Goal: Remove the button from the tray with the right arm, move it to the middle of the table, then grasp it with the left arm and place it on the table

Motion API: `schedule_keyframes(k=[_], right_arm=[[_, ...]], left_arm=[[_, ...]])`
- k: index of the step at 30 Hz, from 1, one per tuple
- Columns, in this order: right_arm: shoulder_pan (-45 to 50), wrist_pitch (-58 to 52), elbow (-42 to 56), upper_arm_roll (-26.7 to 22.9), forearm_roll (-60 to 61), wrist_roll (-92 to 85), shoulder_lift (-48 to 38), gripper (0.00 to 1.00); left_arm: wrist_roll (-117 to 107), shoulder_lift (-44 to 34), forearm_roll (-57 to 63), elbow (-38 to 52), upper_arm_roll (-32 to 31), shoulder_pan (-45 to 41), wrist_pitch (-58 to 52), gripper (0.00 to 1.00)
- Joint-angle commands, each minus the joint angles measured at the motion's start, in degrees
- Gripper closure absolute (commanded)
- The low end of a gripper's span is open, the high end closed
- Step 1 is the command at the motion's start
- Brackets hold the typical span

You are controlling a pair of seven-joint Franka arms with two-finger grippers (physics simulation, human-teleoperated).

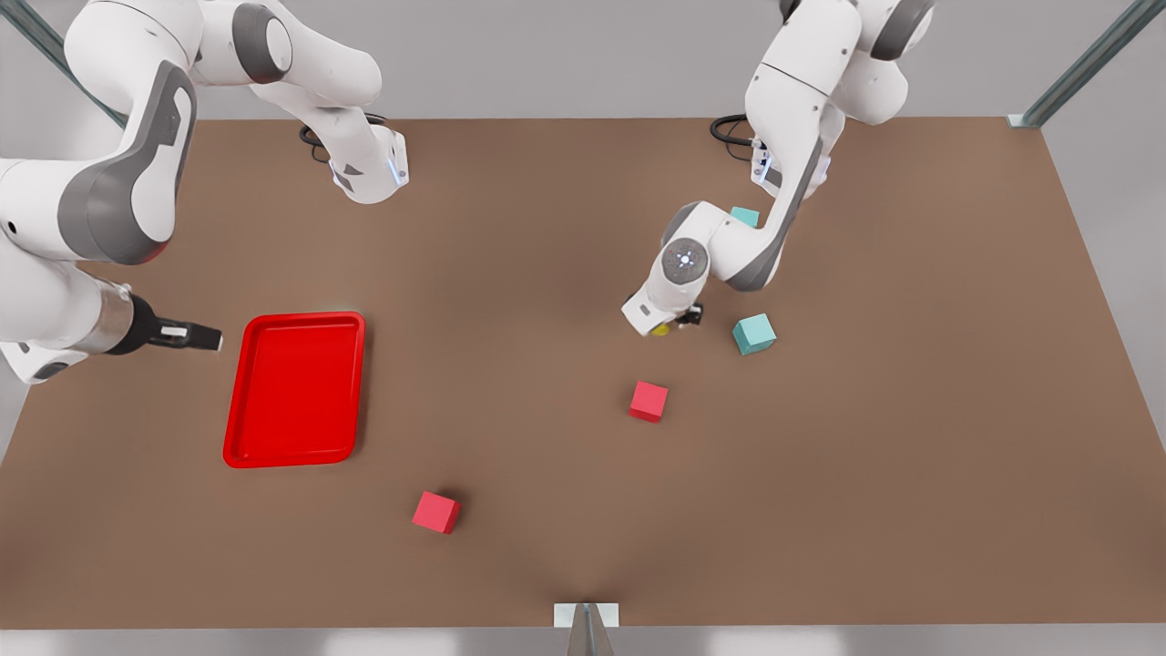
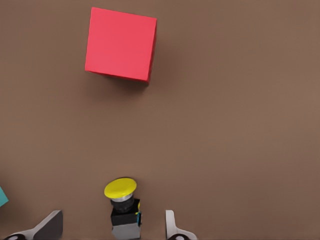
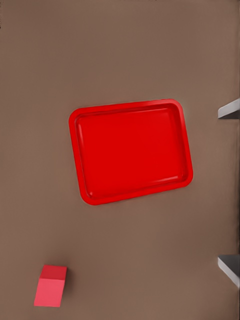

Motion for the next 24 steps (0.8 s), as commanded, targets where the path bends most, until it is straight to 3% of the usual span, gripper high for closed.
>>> schedule_keyframes(k=[1,3,5,13,24], right_arm=[[0.20,-2.32,0.09,0.04,-0.52,-23.80,-0.11,0.00],[0.90,-2.23,0.09,0.30,-0.52,-23.45,-0.11,0.00],[0.90,-2.50,0.00,0.39,0.00,-23.97,-0.28,0.00],[-2.26,-2.59,0.09,0.21,-0.26,-24.15,-0.29,0.00],[1.25,-5.66,0.18,0.39,-2.37,-27.49,-0.20,0.00]], left_arm=[[-8.19,-1.29,0.73,-2.80,0.00,-0.78,5.48,0.00],[-8.19,-2.09,0.73,-4.56,0.00,-1.66,5.57,0.00],[-8.19,-2.35,1.95,-8.17,0.00,-1.83,12.33,0.00],[-8.36,2.22,3.63,-9.75,0.18,-2.89,23.58,0.00],[-8.54,3.80,3.89,-11.24,0.18,-3.33,23.15,0.00]])
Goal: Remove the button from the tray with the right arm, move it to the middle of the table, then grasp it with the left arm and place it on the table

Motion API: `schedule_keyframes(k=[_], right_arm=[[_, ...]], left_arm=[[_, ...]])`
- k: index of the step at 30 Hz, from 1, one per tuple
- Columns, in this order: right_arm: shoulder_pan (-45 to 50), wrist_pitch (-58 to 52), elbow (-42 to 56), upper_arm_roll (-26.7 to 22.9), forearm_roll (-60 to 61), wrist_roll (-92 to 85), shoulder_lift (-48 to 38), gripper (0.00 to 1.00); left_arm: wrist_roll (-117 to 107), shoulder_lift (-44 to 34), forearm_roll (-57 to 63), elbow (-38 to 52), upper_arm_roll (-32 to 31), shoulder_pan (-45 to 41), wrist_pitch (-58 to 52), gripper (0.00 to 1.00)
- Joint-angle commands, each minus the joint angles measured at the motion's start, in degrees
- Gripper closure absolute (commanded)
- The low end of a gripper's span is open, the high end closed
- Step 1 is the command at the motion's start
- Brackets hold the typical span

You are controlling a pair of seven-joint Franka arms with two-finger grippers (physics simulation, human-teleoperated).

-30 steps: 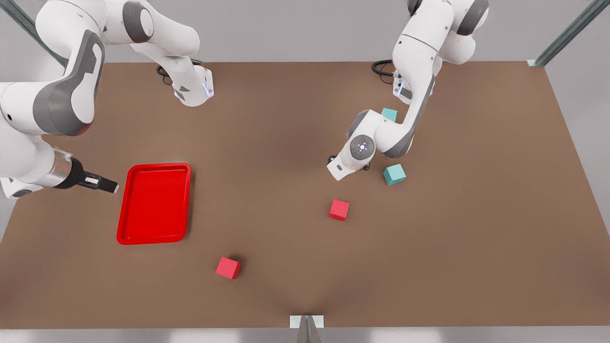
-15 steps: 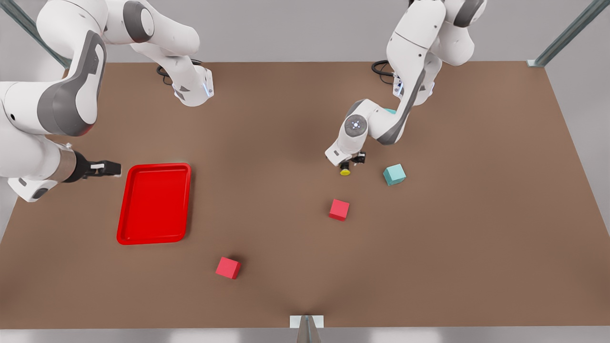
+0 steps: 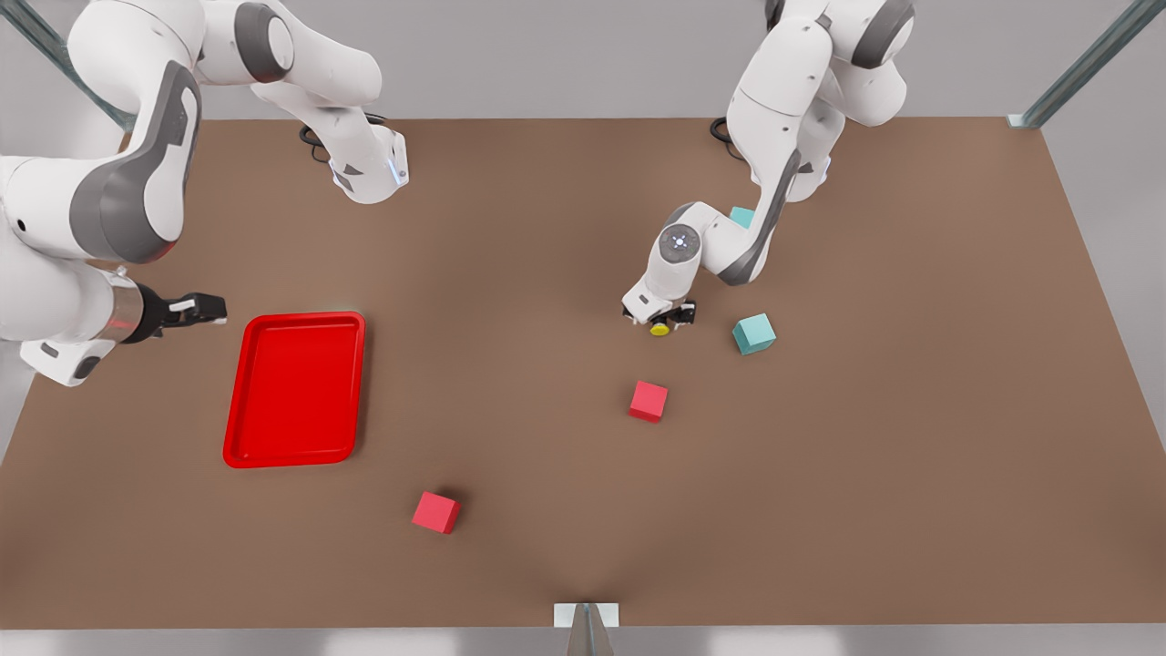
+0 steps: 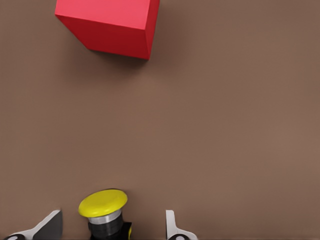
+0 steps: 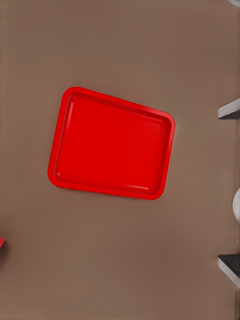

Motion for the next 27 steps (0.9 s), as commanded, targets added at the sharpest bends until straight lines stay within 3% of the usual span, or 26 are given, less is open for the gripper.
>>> schedule_keyframes(k=[1,19,22,27], right_arm=[[0.09,-0.48,-0.05,-0.07,-0.19,-8.34,0.01,0.00],[0.27,-0.56,-0.05,0.02,-0.28,-8.16,0.01,0.00],[0.27,-0.56,-0.05,-0.07,-0.10,-8.25,0.01,0.00],[0.27,-0.56,-0.05,-0.07,-0.02,-8.25,0.01,0.00]], left_arm=[[-2.60,0.02,0.17,-0.54,0.01,-0.10,0.75,0.00],[-2.52,1.69,0.09,-1.50,0.18,0.08,0.75,0.01],[-2.52,1.52,0.09,-1.42,0.53,0.08,0.66,0.21],[-2.60,1.52,0.09,-1.41,0.53,0.08,0.40,0.39]])
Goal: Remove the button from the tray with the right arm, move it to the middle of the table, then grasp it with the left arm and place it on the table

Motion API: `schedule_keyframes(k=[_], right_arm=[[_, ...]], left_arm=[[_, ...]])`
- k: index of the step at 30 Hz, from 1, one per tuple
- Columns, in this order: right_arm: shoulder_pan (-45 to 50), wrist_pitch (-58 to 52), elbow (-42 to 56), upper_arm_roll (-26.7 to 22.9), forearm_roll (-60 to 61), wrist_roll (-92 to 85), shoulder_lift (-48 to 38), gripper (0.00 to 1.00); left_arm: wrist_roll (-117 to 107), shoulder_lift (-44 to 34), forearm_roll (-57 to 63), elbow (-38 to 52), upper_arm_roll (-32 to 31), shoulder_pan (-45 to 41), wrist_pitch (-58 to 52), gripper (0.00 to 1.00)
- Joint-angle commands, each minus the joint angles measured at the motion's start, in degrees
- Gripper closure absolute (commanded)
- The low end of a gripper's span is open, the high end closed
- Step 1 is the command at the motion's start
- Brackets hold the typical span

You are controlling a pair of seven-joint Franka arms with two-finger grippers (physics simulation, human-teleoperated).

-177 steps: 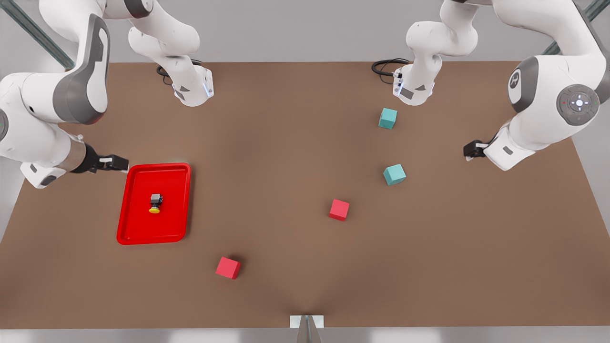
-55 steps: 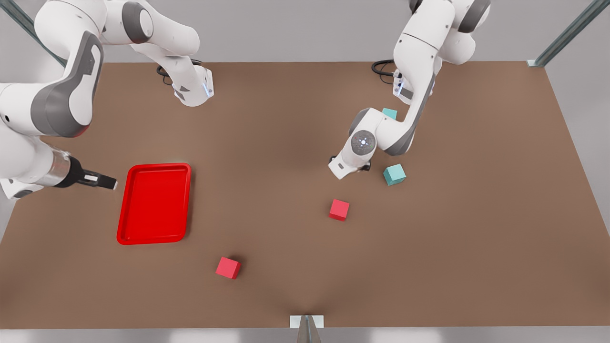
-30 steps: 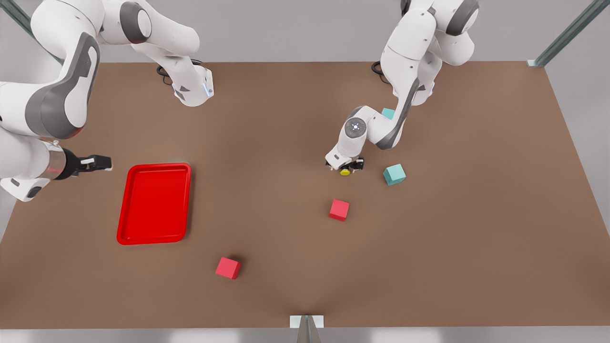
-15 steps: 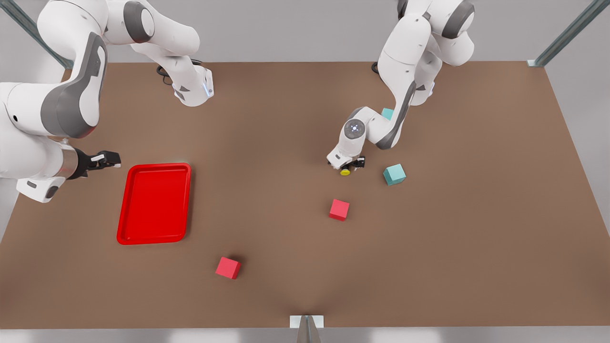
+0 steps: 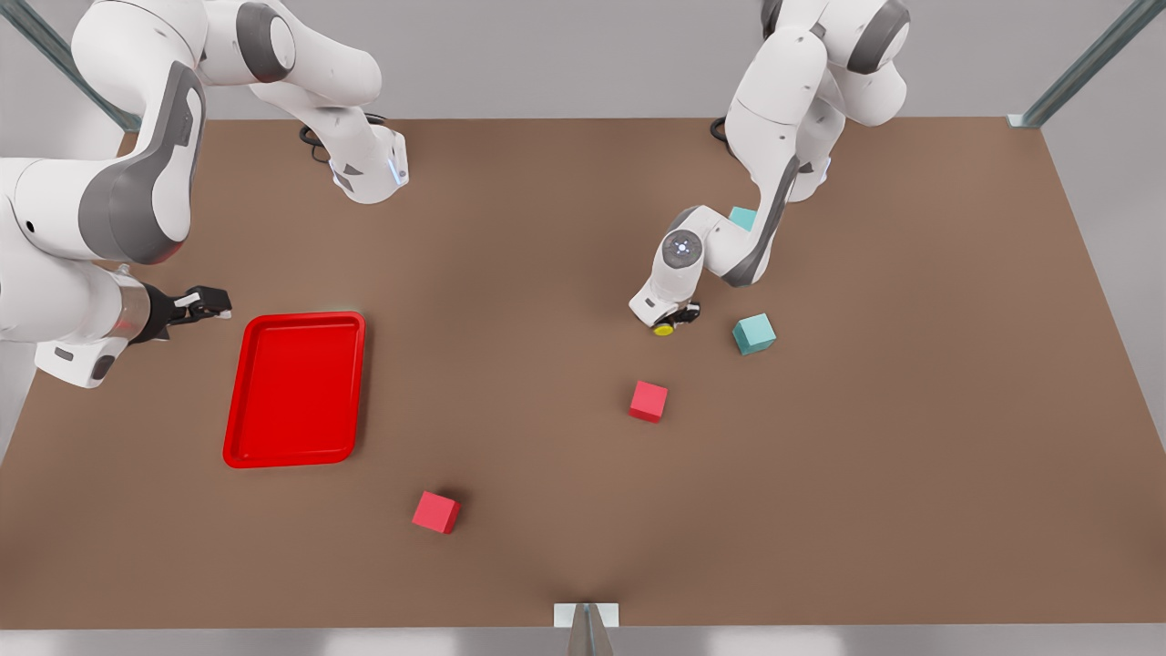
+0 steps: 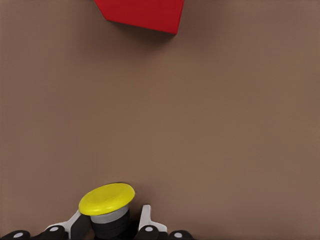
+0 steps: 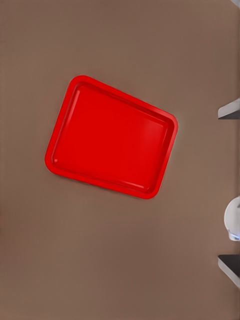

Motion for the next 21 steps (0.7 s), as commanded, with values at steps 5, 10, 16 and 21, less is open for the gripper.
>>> schedule_keyframes(k=[5,10,16,21], right_arm=[[0.09,-0.22,0.02,-0.02,0.10,-1.80,-0.08,0.00],[0.01,-0.31,0.02,-0.02,0.10,-1.80,-0.08,0.00],[0.01,-0.31,0.02,0.07,0.10,-1.80,-0.08,0.00],[0.01,-0.31,0.02,0.07,0.10,-1.80,-0.08,0.00]], left_arm=[[-0.76,0.19,0.06,0.11,0.01,0.00,-0.20,0.47],[-0.76,0.10,-0.03,0.11,0.01,0.00,-0.29,0.51],[-0.76,-0.16,-0.03,0.29,0.10,0.00,-0.38,0.53],[-0.94,-0.78,-0.03,0.46,0.45,0.00,-0.38,0.53]])
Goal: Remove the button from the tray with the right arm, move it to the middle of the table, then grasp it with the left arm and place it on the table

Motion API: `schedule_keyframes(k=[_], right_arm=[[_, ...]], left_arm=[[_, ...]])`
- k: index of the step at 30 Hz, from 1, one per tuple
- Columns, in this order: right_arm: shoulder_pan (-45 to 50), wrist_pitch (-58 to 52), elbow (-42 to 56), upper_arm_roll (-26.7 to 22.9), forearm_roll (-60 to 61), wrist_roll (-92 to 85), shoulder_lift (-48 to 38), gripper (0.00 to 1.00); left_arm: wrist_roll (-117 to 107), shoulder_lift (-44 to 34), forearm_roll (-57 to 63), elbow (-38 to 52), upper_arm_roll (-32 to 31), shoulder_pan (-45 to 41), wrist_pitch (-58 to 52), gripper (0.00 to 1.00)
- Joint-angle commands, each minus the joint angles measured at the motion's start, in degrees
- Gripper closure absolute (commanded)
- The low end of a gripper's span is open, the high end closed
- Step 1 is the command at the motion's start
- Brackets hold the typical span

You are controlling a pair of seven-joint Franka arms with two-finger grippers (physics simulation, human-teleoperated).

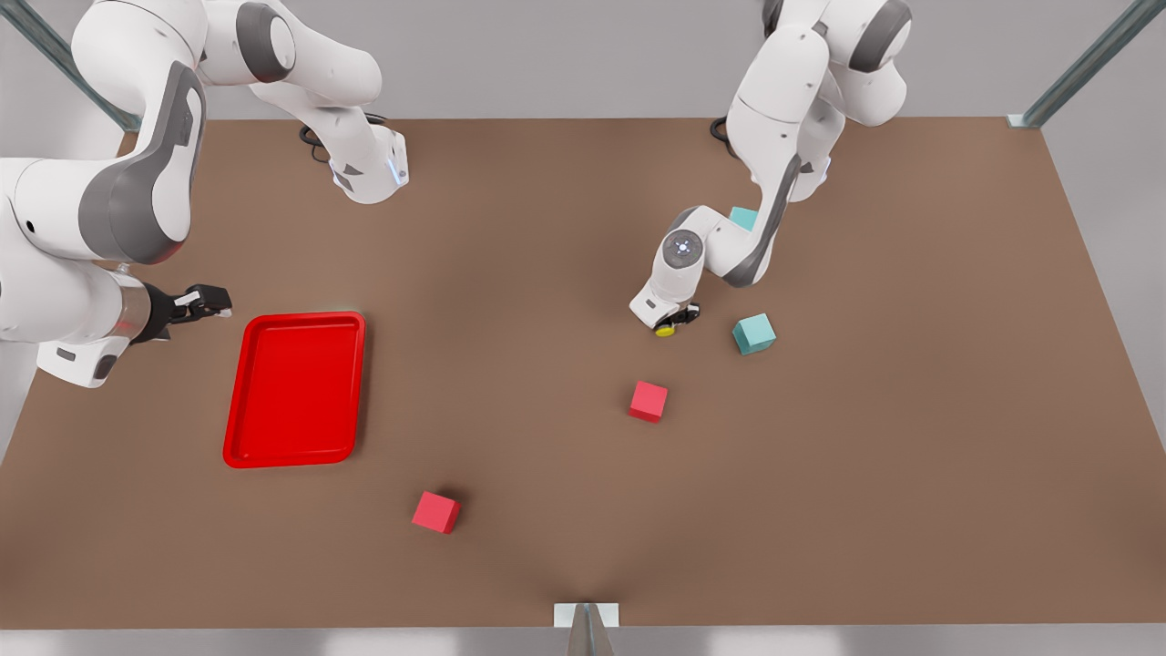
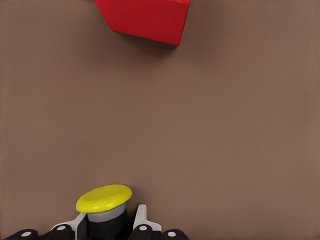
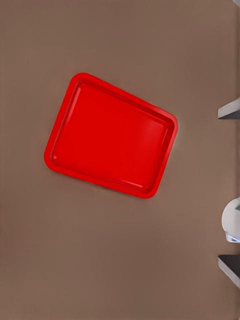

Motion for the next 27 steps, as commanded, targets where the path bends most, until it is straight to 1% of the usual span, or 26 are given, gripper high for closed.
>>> schedule_keyframes(k=[1,6,8,11,13,15,17,19,20,21,23,26,27], right_arm=[[0.00,-0.06,0.02,0.03,0.07,-0.54,-0.08,0.00],[0.00,-0.23,0.02,0.03,0.07,-0.54,-0.08,0.00],[0.00,-0.14,0.02,-0.06,0.07,-0.54,-0.08,0.00],[-0.08,-0.14,0.02,0.03,0.07,-0.54,-0.08,0.00],[0.00,-0.14,0.02,-0.06,0.07,-0.54,-0.08,0.00],[-0.09,-0.14,0.02,0.03,0.07,-0.54,-0.08,0.00],[0.00,-0.14,0.02,-0.06,0.07,-0.54,-0.08,0.00],[0.00,-0.14,-0.06,-0.06,0.07,-0.54,-0.08,0.00],[0.00,-0.14,0.02,0.03,0.07,-0.54,-0.08,0.00],[0.00,-0.14,0.02,0.03,0.07,-0.54,-0.08,0.00],[0.09,-0.14,0.02,-0.06,0.07,-0.54,-0.08,0.00],[0.00,-0.14,0.02,0.03,0.07,-0.54,-0.08,0.00],[0.09,-0.14,0.02,0.03,0.07,-0.54,-0.08,0.00]], left_arm=[[0.27,-0.51,-0.25,0.10,0.28,-0.08,-0.02,0.53],[0.71,-1.13,-0.16,2.29,0.64,-0.08,-0.38,0.53],[0.53,-1.04,-0.08,4.92,0.72,-0.34,-3.09,0.53],[0.18,-0.51,5.98,14.24,1.25,-0.43,-20.14,0.53],[-2.36,1.33,9.94,22.15,1.25,-0.87,-35.70,0.54],[-16.68,2.65,11.35,26.63,0.99,-2.45,-42.47,0.54],[-41.44,5.11,13.28,31.64,0.90,-2.80,-44.93,0.54],[-57.44,7.13,15.56,35.42,0.90,-4.65,-47.31,0.54],[-71.61,8.01,19.26,37.36,0.90,-5.09,-47.31,0.54],[-78.74,8.45,23.47,37.89,0.90,-6.49,-47.83,0.54],[-88.58,9.77,30.94,38.50,0.90,-7.64,-51.70,0.54],[-94.65,11.35,42.28,40.35,0.11,-7.81,-57.24,0.54],[-94.65,12.49,42.46,41.22,0.11,-7.81,-60.39,0.54]])
